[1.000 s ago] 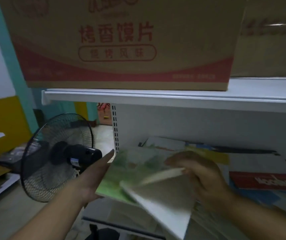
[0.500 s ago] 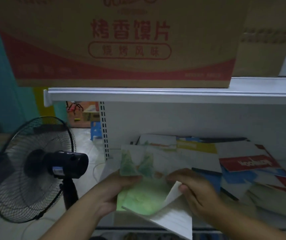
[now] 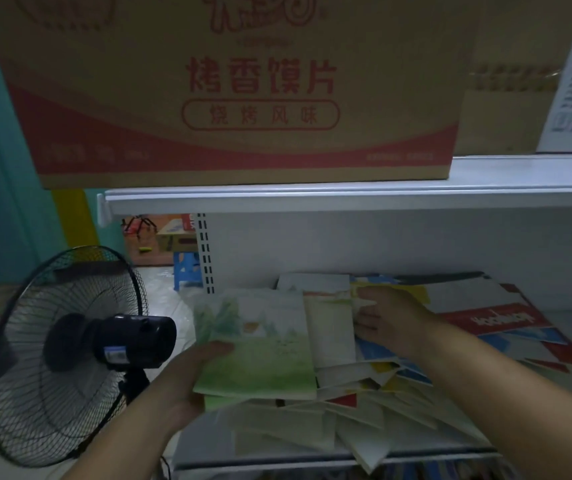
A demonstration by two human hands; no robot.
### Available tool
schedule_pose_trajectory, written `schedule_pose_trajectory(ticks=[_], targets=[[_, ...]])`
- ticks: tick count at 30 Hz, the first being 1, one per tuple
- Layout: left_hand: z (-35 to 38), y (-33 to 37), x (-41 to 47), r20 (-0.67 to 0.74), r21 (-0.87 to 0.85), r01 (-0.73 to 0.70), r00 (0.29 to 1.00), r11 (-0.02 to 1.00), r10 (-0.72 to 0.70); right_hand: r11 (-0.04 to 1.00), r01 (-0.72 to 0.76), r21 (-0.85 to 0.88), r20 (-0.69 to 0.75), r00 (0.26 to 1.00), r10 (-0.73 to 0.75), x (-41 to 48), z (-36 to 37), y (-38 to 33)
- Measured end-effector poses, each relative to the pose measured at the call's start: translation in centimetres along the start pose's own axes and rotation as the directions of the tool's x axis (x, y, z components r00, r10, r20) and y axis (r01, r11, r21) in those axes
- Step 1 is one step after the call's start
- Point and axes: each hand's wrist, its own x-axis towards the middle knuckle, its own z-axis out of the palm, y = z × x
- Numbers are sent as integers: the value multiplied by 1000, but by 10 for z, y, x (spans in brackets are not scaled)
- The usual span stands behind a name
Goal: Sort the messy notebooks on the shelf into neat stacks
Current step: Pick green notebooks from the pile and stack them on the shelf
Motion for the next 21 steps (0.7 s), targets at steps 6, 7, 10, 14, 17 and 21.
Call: schedule_pose_trajectory(ticks=[6,7,10,14,17,21], targets=[[2,-1,-1,42,21,9,999,1000,-10,988,-114,-102,65,990,121,18,11,-3],[1,1,-1,45,27,6,999,1000,-7,974,-86,-210,32,995,95,18,17,-2],[-2,7,0,92,38,-55,994,998,51,775,153,-613,85,988,-128,15,28,5],[-1,13,-3,90,30,-188,979,982,185,692,340,-637,160,936,-313,11,31,10],[4,13,-10,86,6,-234,969,972,232,795,384,-470,59,912,-406,6,10,-3],[28,14,-18,115,19,-285,953,958,281,923,331,-195,-126,925,-358,-14,-51,-24]])
